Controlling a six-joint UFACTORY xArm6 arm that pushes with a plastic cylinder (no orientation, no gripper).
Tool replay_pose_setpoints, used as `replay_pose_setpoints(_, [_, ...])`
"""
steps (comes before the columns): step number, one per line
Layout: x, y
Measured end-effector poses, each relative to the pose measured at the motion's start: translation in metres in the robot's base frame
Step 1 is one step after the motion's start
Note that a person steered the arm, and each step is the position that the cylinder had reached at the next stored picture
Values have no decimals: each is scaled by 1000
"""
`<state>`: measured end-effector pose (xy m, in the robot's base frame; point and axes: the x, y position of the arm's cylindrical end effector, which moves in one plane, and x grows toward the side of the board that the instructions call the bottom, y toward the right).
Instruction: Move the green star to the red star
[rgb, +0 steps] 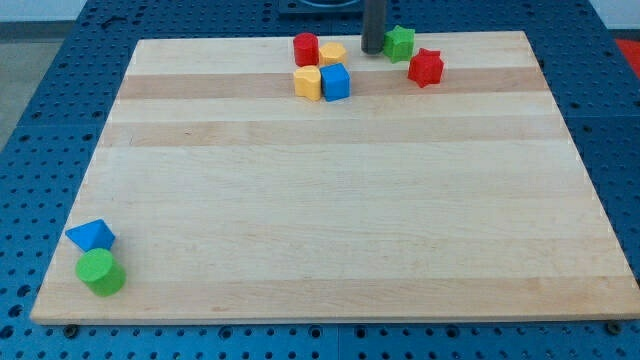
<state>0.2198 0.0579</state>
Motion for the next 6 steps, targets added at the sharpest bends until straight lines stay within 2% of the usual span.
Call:
replay_pose_setpoints(2, [-22,3])
replay_pose_setpoints(4, [3,6])
replay_pose_setpoints(6, [5,42])
